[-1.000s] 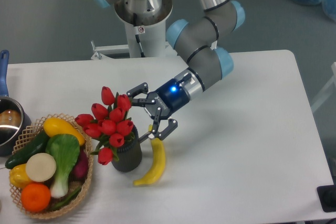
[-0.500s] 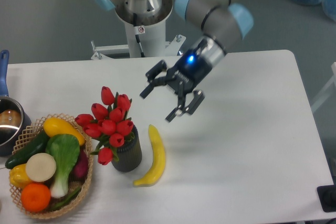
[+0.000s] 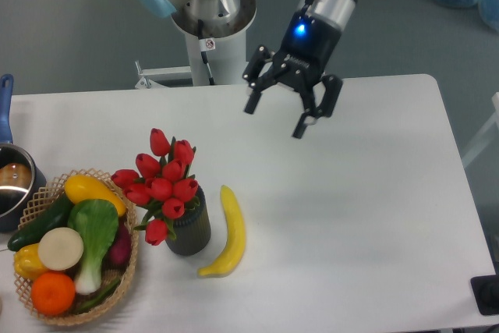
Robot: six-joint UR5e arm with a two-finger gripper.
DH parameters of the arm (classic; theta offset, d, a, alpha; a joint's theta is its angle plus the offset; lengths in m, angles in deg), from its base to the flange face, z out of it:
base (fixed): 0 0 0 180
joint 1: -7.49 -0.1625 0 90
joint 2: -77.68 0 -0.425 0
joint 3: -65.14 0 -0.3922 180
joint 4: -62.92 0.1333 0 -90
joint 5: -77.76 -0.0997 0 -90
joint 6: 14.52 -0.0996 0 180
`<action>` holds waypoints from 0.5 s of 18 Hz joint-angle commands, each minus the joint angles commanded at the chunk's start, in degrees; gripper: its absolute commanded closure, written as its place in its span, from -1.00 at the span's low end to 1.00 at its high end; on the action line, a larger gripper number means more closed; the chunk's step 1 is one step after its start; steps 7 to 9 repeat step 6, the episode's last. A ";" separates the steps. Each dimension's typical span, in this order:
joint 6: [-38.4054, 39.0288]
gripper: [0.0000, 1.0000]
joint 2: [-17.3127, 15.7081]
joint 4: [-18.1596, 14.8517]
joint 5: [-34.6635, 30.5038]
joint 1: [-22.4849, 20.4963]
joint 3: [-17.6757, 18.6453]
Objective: Insert the flowers into the vase
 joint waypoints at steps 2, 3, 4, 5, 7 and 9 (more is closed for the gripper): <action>-2.63 -1.00 -0.44 -0.26 -4.84 0.26 -0.09; -4.30 -1.00 -0.62 -0.26 -6.60 0.53 0.26; -5.97 -1.00 -0.88 -0.26 -7.84 0.79 0.52; -7.12 -1.00 -1.23 -0.35 -8.46 0.79 0.78; -7.21 -1.00 -1.23 -0.35 -8.64 0.79 0.87; -7.21 -1.00 -1.23 -0.35 -8.64 0.79 0.87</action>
